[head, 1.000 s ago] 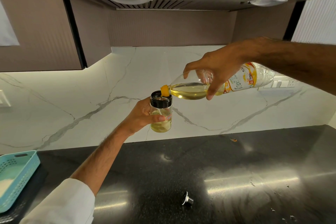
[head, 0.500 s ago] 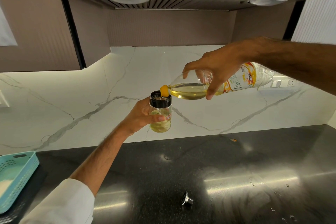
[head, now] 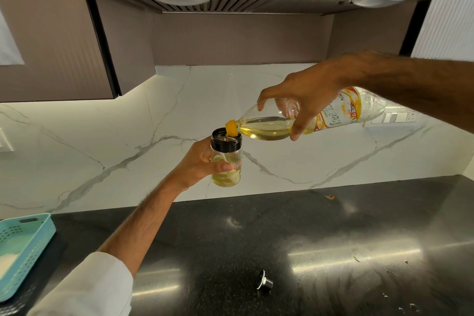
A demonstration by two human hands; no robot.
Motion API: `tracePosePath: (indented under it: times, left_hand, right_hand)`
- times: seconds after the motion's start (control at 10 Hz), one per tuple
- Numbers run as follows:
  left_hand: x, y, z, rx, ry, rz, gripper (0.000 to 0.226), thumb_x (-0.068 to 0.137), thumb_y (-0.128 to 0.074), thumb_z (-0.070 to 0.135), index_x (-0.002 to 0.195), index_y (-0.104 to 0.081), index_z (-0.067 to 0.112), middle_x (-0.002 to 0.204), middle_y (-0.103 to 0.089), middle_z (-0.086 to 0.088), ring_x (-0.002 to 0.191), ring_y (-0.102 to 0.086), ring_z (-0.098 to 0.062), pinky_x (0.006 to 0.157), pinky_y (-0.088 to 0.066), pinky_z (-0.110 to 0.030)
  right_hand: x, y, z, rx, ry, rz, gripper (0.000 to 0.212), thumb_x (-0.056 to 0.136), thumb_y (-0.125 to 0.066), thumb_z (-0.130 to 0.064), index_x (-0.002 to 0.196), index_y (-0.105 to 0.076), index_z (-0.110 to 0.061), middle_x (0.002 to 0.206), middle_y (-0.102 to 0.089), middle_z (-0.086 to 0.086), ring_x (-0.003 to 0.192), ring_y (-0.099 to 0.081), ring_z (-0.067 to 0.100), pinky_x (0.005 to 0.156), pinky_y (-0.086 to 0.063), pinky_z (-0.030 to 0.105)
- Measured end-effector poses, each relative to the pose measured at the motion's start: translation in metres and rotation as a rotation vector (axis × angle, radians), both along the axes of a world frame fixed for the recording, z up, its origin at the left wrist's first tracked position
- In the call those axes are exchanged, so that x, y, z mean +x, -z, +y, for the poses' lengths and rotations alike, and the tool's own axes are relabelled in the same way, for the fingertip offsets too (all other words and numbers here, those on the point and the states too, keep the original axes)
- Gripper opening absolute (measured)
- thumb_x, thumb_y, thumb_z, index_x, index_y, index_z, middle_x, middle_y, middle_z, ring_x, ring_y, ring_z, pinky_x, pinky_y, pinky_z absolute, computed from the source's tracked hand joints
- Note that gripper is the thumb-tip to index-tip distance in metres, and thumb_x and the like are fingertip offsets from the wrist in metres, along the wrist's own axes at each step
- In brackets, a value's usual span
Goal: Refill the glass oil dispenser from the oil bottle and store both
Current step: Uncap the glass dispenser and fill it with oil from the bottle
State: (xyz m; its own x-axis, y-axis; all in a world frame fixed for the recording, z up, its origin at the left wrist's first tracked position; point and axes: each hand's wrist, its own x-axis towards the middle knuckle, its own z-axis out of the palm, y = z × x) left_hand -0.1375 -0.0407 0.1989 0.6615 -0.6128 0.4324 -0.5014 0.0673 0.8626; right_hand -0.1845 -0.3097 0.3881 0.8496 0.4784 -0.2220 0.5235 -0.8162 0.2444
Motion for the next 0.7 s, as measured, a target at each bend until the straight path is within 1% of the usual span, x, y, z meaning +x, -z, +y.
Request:
tracePosePath:
  times: [0.3,0.6,0.7]
  left_hand:
    - [-0.0022,-0.0021,-0.0006,0.0,0.005,0.004,0.08,0.06,-0.084,0.067,0.122,-0.059,0.024,0.113,-0.074,0.014,0.111,-0.068,-0.012,0.083,-0.056,-0.022]
    - [-0.0032,-0.0017,-0.0001,0.001,0.005,0.01,0.079,0.06,-0.085,0.067,0.122,-0.059,0.025,0.112,-0.074,0.015,0.111,-0.068,-0.011,0.083,-0.055,-0.021]
    - [-0.0025,-0.0019,-0.0002,-0.001,0.005,0.011,0.079,0.06,-0.085,0.067,0.122,-0.06,0.025,0.112,-0.074,0.013,0.111,-0.068,-0.013,0.084,-0.056,-0.023]
  right_hand:
    - [0.0027,0.0015,-0.0031,-0.003,-0.011,0.003,0.09,0.071,-0.079,-0.07,0.144,-0.034,-0.042,0.112,-0.068,-0.007,0.091,-0.069,0.017,0.08,-0.059,0.031]
    - [0.0053,0.0027,-0.0054,0.001,-0.015,0.006,0.09,0.072,-0.079,-0.07,0.144,-0.034,-0.042,0.112,-0.068,-0.007,0.091,-0.069,0.017,0.08,-0.059,0.031]
    - [0.0058,0.0027,-0.0059,0.002,-0.015,0.005,0.09,0.072,-0.079,-0.07,0.144,-0.034,-0.042,0.112,-0.068,-0.007,0.09,-0.069,0.016,0.08,-0.059,0.031]
